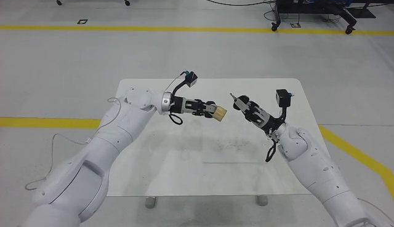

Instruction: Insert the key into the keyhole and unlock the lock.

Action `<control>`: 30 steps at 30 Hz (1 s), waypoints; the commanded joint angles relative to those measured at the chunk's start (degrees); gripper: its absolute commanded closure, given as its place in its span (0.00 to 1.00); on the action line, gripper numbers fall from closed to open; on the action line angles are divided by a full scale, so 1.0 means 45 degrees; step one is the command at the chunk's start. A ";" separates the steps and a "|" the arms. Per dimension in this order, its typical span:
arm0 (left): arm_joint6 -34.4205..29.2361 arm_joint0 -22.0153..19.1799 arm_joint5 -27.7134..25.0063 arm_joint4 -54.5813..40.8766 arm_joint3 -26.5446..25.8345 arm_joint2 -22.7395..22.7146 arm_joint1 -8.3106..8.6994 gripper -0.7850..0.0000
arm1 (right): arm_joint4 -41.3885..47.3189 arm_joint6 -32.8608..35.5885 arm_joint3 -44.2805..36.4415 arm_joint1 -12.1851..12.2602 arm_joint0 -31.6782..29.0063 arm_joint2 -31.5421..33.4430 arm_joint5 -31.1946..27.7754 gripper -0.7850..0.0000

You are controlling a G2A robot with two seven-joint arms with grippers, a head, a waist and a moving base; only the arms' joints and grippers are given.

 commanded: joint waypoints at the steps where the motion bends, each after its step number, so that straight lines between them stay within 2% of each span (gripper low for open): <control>1: -0.0010 -0.0052 0.0011 -0.0048 0.0042 0.0155 0.0004 1.00 | -0.0065 0.0044 0.0021 -0.0038 0.0118 -0.0032 0.0000 1.00; 13: -0.0460 -0.0418 0.0462 -0.1028 0.0738 0.0684 -0.0118 1.00 | -0.0476 0.1231 -0.0460 -0.0069 0.0105 -0.0478 0.0000 1.00; 18: -0.0752 -0.0630 0.0756 -0.1245 0.1311 0.0719 -0.0240 1.00 | -0.0378 0.1090 -0.0909 0.0130 -0.0398 -0.0124 0.0000 1.00; 26: -0.0752 -0.0630 0.0756 -0.1245 0.1311 0.0719 -0.0240 1.00 | 0.0006 0.0917 -0.1003 0.0233 -0.0625 0.0064 0.0000 1.00; 30: 0.0449 -0.0422 0.1353 -0.0797 0.1076 0.0548 -0.0174 1.00 | 0.0054 0.0941 -0.1068 0.0228 -0.0706 0.0034 0.0039 1.00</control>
